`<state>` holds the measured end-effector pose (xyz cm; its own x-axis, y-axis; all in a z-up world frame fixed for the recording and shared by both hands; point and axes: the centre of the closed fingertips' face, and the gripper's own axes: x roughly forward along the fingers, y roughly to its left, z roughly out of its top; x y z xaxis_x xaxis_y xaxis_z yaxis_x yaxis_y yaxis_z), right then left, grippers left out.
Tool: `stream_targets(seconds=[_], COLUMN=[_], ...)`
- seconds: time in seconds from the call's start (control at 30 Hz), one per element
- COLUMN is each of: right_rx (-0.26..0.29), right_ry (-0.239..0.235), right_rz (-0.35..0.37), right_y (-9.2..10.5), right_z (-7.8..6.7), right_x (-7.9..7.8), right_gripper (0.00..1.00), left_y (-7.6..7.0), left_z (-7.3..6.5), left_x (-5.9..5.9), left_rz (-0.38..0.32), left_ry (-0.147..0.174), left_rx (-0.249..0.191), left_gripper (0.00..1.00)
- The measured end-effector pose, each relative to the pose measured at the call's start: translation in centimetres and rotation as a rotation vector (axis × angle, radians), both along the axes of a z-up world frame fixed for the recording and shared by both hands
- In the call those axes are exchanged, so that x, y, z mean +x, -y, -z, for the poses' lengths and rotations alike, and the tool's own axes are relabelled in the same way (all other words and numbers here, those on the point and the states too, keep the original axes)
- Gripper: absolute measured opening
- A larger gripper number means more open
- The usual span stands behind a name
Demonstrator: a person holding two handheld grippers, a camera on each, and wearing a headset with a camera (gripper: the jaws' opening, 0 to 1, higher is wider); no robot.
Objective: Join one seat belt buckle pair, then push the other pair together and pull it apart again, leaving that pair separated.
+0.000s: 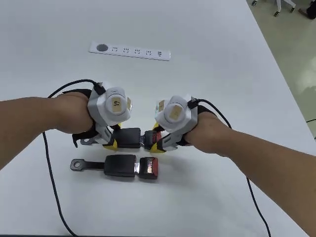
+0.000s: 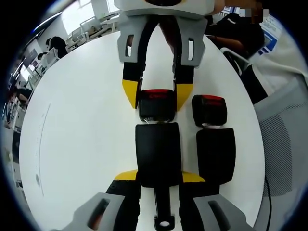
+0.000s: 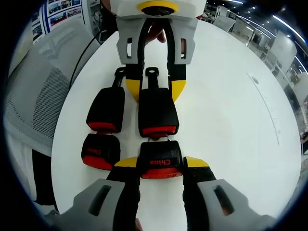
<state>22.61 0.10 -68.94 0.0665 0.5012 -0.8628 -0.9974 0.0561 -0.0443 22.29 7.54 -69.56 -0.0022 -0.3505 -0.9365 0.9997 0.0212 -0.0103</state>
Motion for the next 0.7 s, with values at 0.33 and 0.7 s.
stream_targets(seconds=[0.33, 0.7], right_rx=[0.026, 0.02], right_ry=[-0.006, 0.008], right_rz=[0.026, 0.027], right_y=[1.6, 3.4], right_z=[0.3, 0.2], right_x=[0.0, 0.1], right_gripper=[0.32, 0.33], left_y=[-0.1, 0.0], left_z=[-0.2, -0.1], left_x=[0.0, 0.1], left_rz=[-0.003, -0.01], left_ry=[-0.001, -0.004], left_rx=[-0.008, -0.006], left_gripper=[0.3, 0.31])
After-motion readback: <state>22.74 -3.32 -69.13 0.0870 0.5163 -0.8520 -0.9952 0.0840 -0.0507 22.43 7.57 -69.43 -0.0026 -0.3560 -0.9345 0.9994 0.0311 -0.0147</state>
